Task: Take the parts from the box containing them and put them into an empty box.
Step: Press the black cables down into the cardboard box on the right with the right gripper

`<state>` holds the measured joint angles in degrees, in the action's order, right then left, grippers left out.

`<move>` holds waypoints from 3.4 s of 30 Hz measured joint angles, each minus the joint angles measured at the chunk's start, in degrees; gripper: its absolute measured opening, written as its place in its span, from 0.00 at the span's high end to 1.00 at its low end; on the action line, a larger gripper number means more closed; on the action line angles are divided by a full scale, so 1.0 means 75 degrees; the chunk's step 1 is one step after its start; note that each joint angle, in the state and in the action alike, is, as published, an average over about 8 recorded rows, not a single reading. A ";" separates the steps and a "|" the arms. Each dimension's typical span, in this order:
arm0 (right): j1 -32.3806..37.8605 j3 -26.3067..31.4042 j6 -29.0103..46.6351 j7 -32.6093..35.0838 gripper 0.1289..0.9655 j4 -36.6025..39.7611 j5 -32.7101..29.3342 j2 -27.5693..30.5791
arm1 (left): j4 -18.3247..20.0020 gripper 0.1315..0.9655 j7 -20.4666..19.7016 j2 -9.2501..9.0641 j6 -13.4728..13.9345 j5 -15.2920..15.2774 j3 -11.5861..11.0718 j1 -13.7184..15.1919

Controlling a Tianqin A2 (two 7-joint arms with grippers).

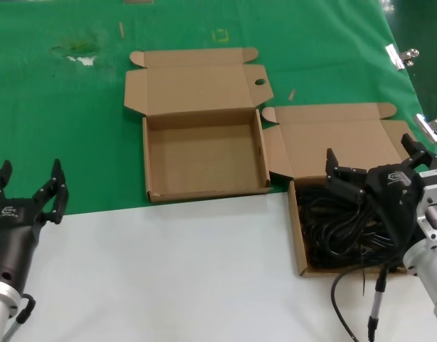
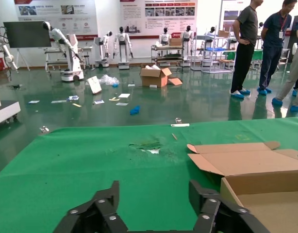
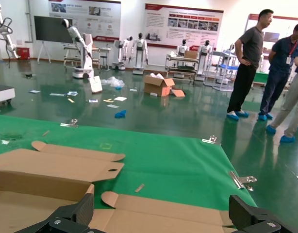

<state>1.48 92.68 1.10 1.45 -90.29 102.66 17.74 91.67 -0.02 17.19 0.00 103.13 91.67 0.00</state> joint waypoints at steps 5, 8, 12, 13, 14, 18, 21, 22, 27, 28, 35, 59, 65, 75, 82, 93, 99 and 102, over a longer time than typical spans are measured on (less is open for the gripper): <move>-0.0012 0.0127 -0.0092 -0.0032 0.00 -0.0026 0.0039 0.0108 | 0.0000 0.58 -0.0002 0.0000 0.0000 -0.0001 0.0000 0.0000; 0.0006 0.0243 -0.0186 -0.0053 0.00 -0.0043 0.0090 0.0221 | 0.0000 0.58 -0.0002 0.0000 0.0000 -0.0002 0.0000 0.0000; 0.0040 0.0420 -0.0263 -0.0065 0.00 -0.0081 0.0148 0.0438 | 0.0000 0.69 -0.0001 0.0000 0.0000 -0.0003 0.0000 0.0000; 0.0049 0.0467 -0.0269 -0.0069 0.00 -0.0095 0.0162 0.0506 | 0.0000 0.71 -0.0001 0.0000 0.0000 -0.0003 0.0000 0.0000; 0.0061 0.0520 -0.0269 -0.0076 0.00 -0.0111 0.0177 0.0588 | 0.0000 0.74 -0.0001 0.0000 0.0000 -0.0003 0.0000 0.0000; 0.0126 0.0777 -0.0239 -0.0145 0.00 -0.0186 0.0267 0.1017 | 0.0000 0.81 0.0000 0.0000 0.0000 -0.0003 0.0000 0.0000; 0.0202 0.0990 -0.0136 -0.0240 0.00 -0.0244 0.0327 0.1465 | 0.0000 0.86 0.0000 0.0000 0.0000 -0.0003 0.0000 0.0000; 0.0229 0.1047 -0.0070 -0.0275 0.00 -0.0261 0.0337 0.1623 | 0.0000 0.88 0.0000 0.0000 0.0000 -0.0003 0.0000 0.0000; 0.0349 0.1136 0.0592 -0.0347 0.00 -0.0333 0.0323 0.2380 | 0.0000 0.94 0.0000 0.0000 0.0000 -0.0003 0.0000 0.0000; 0.0370 0.1116 0.0787 -0.0330 0.00 -0.0339 0.0324 0.2514 | 0.0000 0.95 0.0000 0.0000 0.0000 -0.0003 0.0000 0.0000; 0.0588 0.0854 0.2486 0.0173 0.00 -0.0229 0.0467 0.3336 | 0.0000 0.99 0.0000 0.0000 0.0000 -0.0002 0.0000 0.0000; 0.3340 0.1711 0.7471 0.2999 0.00 0.1515 -0.0341 0.4968 | 0.0000 0.99 0.0000 0.0000 0.0000 -0.0002 0.0000 0.0000; 0.3899 0.2068 0.8121 0.4071 0.00 0.2035 -0.0735 0.4869 | 0.0000 0.99 0.0000 0.0000 0.0000 -0.0002 0.0000 0.0000; 0.4728 0.2458 0.8387 0.5819 0.00 0.3138 -0.1318 0.4361 | 0.0000 0.99 0.0000 0.0000 0.0000 -0.0002 0.0000 0.0000; 0.4998 0.2606 0.8419 0.6360 0.00 0.3615 -0.1548 0.4143 | 0.0000 0.99 0.0000 0.0000 0.0000 -0.0002 0.0000 0.0000; 0.5227 0.2684 0.8361 0.7127 0.01 0.4329 -0.1700 0.3867 | 0.0000 0.99 0.0000 0.0000 0.0000 -0.0002 0.0000 0.0000; 0.5332 0.2671 0.8312 0.7387 0.06 0.4664 -0.1716 0.3748 | 0.0000 0.99 0.0000 0.0000 0.0000 -0.0002 0.0000 0.0000; 0.5324 0.2653 0.8289 0.7463 0.08 0.4744 -0.1704 0.3718 | 0.0000 0.99 0.0000 0.0000 0.0000 -0.0002 0.0000 0.0000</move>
<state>41.41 112.58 63.27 57.42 -54.71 89.88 45.63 91.67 -0.02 17.19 0.00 103.11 91.68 0.00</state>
